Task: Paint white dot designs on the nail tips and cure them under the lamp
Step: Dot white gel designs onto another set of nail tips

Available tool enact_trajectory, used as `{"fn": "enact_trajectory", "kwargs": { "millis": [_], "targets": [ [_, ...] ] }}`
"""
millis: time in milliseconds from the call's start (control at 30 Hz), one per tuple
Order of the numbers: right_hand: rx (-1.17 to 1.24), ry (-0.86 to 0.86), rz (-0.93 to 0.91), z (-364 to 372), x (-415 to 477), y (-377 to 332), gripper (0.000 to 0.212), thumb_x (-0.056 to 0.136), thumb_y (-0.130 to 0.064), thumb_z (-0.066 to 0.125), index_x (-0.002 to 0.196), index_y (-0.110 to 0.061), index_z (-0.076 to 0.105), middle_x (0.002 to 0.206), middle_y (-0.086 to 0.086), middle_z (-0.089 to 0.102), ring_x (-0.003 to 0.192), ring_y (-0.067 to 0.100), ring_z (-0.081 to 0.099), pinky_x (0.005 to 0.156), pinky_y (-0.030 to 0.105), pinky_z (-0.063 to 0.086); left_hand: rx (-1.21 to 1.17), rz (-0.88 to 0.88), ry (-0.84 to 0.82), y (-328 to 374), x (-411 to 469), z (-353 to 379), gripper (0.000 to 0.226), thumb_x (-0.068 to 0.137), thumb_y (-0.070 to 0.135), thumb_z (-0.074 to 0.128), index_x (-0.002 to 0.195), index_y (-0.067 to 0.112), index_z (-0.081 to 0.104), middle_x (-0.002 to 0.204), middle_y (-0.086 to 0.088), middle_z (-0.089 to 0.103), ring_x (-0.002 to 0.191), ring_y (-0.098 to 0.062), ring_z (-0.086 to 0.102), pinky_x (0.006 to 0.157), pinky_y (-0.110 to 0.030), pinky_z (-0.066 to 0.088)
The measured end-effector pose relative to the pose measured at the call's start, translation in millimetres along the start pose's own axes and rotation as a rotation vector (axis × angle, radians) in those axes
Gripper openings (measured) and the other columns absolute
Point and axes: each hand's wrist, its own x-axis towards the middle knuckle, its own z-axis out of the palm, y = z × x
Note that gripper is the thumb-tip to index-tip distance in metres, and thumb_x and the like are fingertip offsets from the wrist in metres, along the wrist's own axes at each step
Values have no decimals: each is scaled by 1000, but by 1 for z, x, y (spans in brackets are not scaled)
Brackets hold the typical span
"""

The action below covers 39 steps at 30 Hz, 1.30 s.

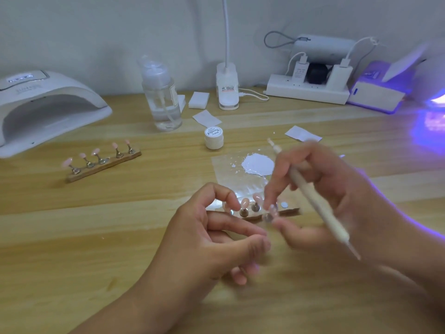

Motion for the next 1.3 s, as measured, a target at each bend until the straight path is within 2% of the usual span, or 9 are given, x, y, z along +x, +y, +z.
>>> {"fn": "enact_trajectory", "kwargs": {
  "millis": [100,200,333,400,500,600,867,1133,1300],
  "targets": [
    [-70,10,17,-28,5,4,47,74,-15,77,109,-22,47,86,-2,68,83,18,65,78,14,42,30,14,-1,0,-1,2,40,62,10,84,85,28,56,78,-12,76,44,-24,64,40,-27,48],
    [-139,-36,108,-42,8,10,45,75,-17,78,110,-20,48,87,-1,68,84,22,62,73,21,46,119,106,52,-1,-6,5,33,61,24,86,81,29,60,66,-4,71,40,-17,56,38,-20,40],
    [-172,-127,181,-42,6,17,46,77,-8,81,109,-18,50,91,0,68,88,28,60,84,48,45,578,526,298,-3,-7,1,21,67,31,76,81,30,60,68,9,59,49,-3,43,50,-12,35],
    [-181,-140,200,-40,5,18,47,77,-3,82,106,-19,50,91,-2,69,89,24,60,86,47,41,822,610,386,-3,-3,-7,25,70,30,74,90,34,59,81,14,55,67,-2,48,61,-17,39],
    [-185,-149,221,-38,4,17,46,76,-3,82,105,-20,50,90,-2,70,90,21,60,87,40,41,923,511,338,-7,4,-15,35,70,41,68,104,36,58,100,20,50,92,4,47,76,-27,41],
    [-180,-165,231,-38,3,16,46,76,-4,82,104,-21,50,89,-3,69,90,21,59,88,37,41,921,312,252,-12,10,-19,42,66,60,55,104,42,57,103,26,50,101,7,44,84,-31,43],
    [-115,-157,228,-33,-1,16,52,74,-6,83,109,-26,50,110,-4,67,109,25,56,83,26,54,946,326,201,-14,14,-21,23,68,59,50,79,40,55,84,20,55,92,-2,47,78,-26,34],
    [-110,-90,115,-21,4,12,43,78,0,80,99,-25,52,96,-3,70,94,22,62,66,27,55,948,346,208,-13,15,-22,24,67,59,51,76,38,56,82,17,57,89,-4,48,76,-23,33],
    [-131,-84,81,-25,3,12,46,76,-2,81,99,-30,51,93,-4,68,91,21,62,70,31,56,924,341,215,-12,15,-20,18,66,56,56,72,39,54,81,17,59,90,-6,50,78,-25,36]
  ]
}}
